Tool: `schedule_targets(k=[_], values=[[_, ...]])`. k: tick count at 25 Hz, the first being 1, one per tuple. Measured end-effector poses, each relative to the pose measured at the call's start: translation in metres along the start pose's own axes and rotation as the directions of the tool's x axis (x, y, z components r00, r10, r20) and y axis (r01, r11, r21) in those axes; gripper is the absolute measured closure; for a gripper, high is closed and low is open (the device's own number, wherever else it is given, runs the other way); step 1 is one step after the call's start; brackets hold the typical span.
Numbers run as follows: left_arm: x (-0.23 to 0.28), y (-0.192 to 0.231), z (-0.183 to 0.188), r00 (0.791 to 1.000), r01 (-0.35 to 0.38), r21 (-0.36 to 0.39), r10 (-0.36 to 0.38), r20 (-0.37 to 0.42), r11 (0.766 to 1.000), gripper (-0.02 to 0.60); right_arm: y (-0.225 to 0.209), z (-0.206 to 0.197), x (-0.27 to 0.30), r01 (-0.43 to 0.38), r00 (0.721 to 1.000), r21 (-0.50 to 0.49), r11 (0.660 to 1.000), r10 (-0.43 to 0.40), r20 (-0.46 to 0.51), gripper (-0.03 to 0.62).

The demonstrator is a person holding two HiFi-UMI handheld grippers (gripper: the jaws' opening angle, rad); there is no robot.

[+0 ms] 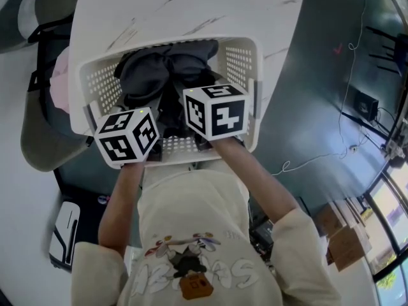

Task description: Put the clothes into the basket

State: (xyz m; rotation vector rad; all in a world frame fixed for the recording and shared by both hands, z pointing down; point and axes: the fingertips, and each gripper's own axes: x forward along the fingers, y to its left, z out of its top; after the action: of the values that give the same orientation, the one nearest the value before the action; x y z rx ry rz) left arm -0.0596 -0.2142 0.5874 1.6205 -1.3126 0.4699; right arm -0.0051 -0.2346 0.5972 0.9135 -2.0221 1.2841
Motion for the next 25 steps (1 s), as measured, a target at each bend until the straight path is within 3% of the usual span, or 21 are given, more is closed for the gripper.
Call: schedule_targets(k=[10,19,25], values=[[0.014,0.009,-0.005,0.999,0.008,-0.029,-0.009,-0.033,1.000,0.380,-0.008,-0.003,0.014,0.019,1.000,0.020,1.000,-0.018,-0.016,0.404],[0.023,0.019,-0.010,0.996,-0.043,-0.011,0.042,-0.080,0.999,0.380,-0.014,-0.008,0.028,0.032,0.999,0.026,0.999,-0.031,-0.038,0.404],[0.037,0.027,-0.018,0.988,-0.049,-0.020,0.045,-0.146,0.999,0.379,-0.024,-0.011,0.039,0.074,0.996,0.021,0.997,-0.073,-0.050,0.395]])
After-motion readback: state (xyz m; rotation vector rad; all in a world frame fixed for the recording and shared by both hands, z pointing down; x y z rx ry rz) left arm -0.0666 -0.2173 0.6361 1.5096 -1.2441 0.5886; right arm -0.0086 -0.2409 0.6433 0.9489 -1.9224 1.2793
